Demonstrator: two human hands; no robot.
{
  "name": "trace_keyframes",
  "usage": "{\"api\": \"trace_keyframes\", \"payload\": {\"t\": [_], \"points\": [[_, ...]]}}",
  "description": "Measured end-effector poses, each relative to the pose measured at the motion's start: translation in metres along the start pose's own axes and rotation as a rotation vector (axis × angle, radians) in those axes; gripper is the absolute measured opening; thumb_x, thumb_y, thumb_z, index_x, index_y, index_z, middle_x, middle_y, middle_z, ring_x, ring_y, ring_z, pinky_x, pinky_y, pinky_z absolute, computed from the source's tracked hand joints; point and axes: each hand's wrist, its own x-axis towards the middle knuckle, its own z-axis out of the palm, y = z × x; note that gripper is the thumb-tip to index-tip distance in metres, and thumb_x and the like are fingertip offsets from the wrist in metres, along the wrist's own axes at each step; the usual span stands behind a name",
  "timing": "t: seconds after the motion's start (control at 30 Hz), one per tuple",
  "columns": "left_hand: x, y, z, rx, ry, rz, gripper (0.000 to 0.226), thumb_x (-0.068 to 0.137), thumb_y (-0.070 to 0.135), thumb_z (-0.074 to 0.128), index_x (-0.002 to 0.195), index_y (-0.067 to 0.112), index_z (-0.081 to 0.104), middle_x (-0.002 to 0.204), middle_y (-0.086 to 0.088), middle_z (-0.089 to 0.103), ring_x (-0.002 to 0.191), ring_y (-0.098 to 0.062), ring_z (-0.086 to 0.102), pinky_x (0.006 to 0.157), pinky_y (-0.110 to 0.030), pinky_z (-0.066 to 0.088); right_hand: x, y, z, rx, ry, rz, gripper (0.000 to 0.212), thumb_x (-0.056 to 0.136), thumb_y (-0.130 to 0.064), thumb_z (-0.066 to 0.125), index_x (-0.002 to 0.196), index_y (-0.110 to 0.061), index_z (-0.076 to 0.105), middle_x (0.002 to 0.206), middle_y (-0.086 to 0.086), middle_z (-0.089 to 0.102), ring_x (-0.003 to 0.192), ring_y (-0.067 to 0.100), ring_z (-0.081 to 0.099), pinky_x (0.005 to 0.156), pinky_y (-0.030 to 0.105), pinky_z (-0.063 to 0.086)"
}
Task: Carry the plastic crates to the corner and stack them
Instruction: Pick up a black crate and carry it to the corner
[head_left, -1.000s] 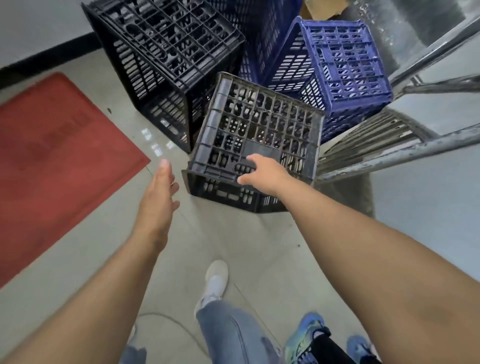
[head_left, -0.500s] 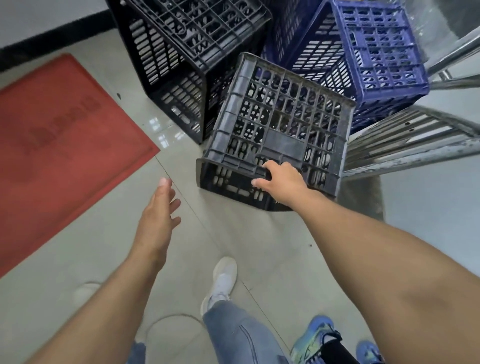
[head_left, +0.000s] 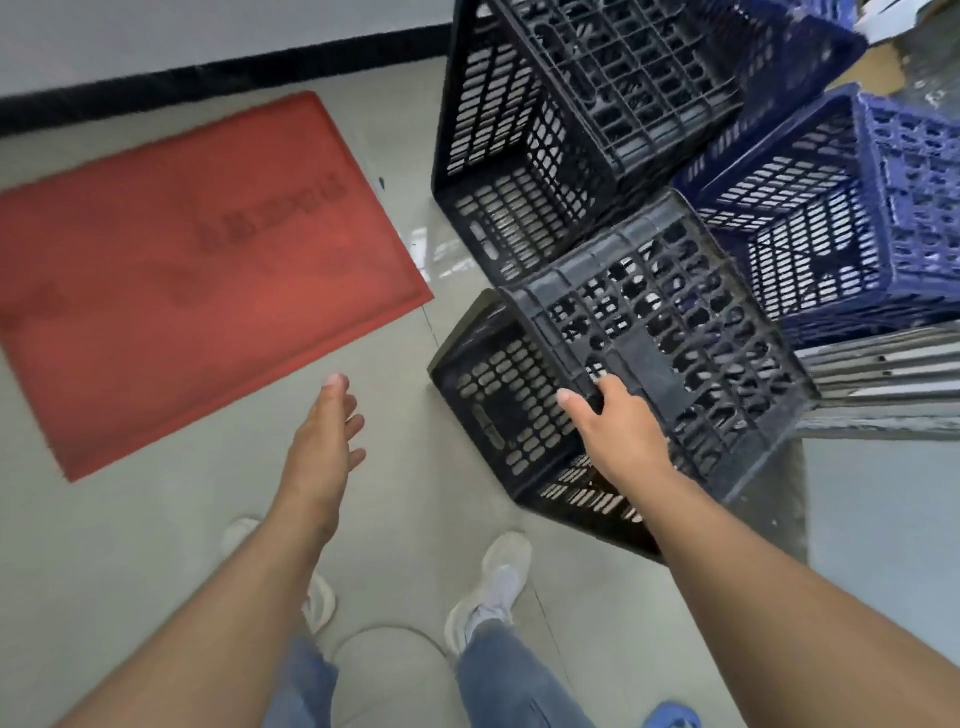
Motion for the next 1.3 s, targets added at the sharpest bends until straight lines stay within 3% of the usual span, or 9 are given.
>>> {"api": "trace_keyframes", "payload": {"t": [0.33, 0.43, 0.63, 0.8, 0.9, 0.97, 1.03, 1.1, 1.3], "points": [[0.058, -0.032, -0.115, -0.053, 0.132, -0.065, 0.061, 0.097, 0.052, 0.025, 0.146, 0.016, 0.033, 0.149, -0.006, 0.040, 0.129, -0.020, 0.045, 0.096, -0.036, 0.039, -0.028, -0.103, 0.049, 0.129, 0.093, -0.015, 0.058, 0.094, -0.053, 0.038, 0.133, -0.012, 0.045, 0.127, 0.014, 0.057, 0.116, 0.033, 0.052, 0.092, 0.040, 0.040], [0.081, -0.044, -0.134, -0.044, 0.147, -0.087, 0.062, 0.097, 0.053, 0.026, 0.146, 0.016, 0.033, 0.149, -0.006, 0.039, 0.131, -0.021, 0.044, 0.102, -0.040, 0.037, -0.027, -0.126, 0.041, 0.152, 0.164, -0.055, 0.054, 0.095, -0.052, 0.034, 0.121, -0.008, 0.052, 0.114, 0.011, 0.060, 0.100, 0.029, 0.052, 0.081, 0.037, 0.037], [0.119, -0.056, -0.153, 0.096, 0.169, -0.117, 0.064, 0.095, 0.057, 0.024, 0.147, 0.021, 0.031, 0.154, -0.004, 0.033, 0.140, -0.023, 0.032, 0.115, -0.046, 0.025, -0.021, -0.158, 0.028, 0.324, 0.201, -0.110, 0.054, 0.097, -0.050, 0.030, 0.104, -0.008, 0.063, 0.087, 0.005, 0.060, 0.086, 0.026, 0.055, 0.080, 0.038, 0.042], [0.161, -0.051, -0.208, 0.256, 0.357, -0.137, 0.069, 0.095, 0.059, 0.019, 0.152, 0.021, 0.015, 0.160, -0.007, 0.017, 0.146, -0.029, 0.017, 0.117, -0.047, 0.016, -0.018, -0.178, 0.022, 0.630, 0.007, -0.061, 0.052, 0.090, -0.062, 0.041, 0.080, -0.017, 0.066, 0.047, -0.007, 0.047, 0.046, 0.014, 0.042, 0.047, 0.029, 0.034], [0.179, -0.069, -0.262, 0.122, 0.482, -0.315, 0.073, 0.093, 0.059, 0.030, 0.145, 0.007, 0.035, 0.143, -0.018, 0.045, 0.129, -0.039, 0.043, 0.108, -0.047, 0.033, -0.016, -0.191, 0.018, 0.690, -0.097, -0.035, 0.062, 0.073, -0.073, 0.048, 0.082, -0.016, 0.067, 0.045, -0.007, 0.043, 0.034, 0.008, 0.036, 0.033, 0.018, 0.029], [0.176, -0.082, -0.288, -0.107, 0.450, -0.409, 0.063, 0.092, 0.053, 0.043, 0.129, 0.002, 0.053, 0.104, -0.017, 0.065, 0.092, -0.036, 0.061, 0.092, -0.045, 0.046, -0.012, -0.201, 0.022, 0.662, -0.119, -0.050, 0.054, 0.087, -0.063, 0.043, 0.080, -0.016, 0.067, 0.049, -0.004, 0.042, 0.037, 0.010, 0.034, 0.034, 0.018, 0.028], [0.168, -0.094, -0.307, -0.173, 0.423, -0.416, 0.053, 0.093, 0.047, 0.047, 0.120, 0.003, 0.057, 0.080, -0.011, 0.061, 0.070, -0.028, 0.057, 0.076, -0.040, 0.049, -0.009, -0.217, 0.033, 0.571, -0.088, -0.090, 0.051, 0.092, -0.058, 0.040, 0.080, -0.016, 0.066, 0.053, -0.002, 0.045, 0.042, 0.014, 0.036, 0.040, 0.022, 0.030], [0.162, -0.100, -0.325, -0.176, 0.444, -0.397, 0.047, 0.095, 0.046, 0.044, 0.116, 0.007, 0.058, 0.076, -0.009, 0.058, 0.067, -0.025, 0.053, 0.066, -0.035, 0.046, -0.008, -0.238, 0.048, 0.473, -0.043, -0.120, 0.052, 0.092, -0.056, 0.039, 0.078, -0.014, 0.065, 0.056, 0.003, 0.052, 0.047, 0.019, 0.044, 0.046, 0.027, 0.036], [0.137, -0.097, -0.401, -0.257, 0.486, -0.445, 0.034, 0.096, 0.045, 0.040, 0.108, 0.015, 0.051, 0.089, -0.011, 0.059, 0.077, -0.028, 0.060, 0.075, -0.044, 0.050, -0.015, -0.307, 0.099, 0.333, -0.051, -0.164, 0.043, 0.098, -0.038, 0.037, 0.102, -0.004, 0.062, 0.078, 0.015, 0.067, 0.065, 0.025, 0.061, 0.053, 0.030, 0.045]]}}
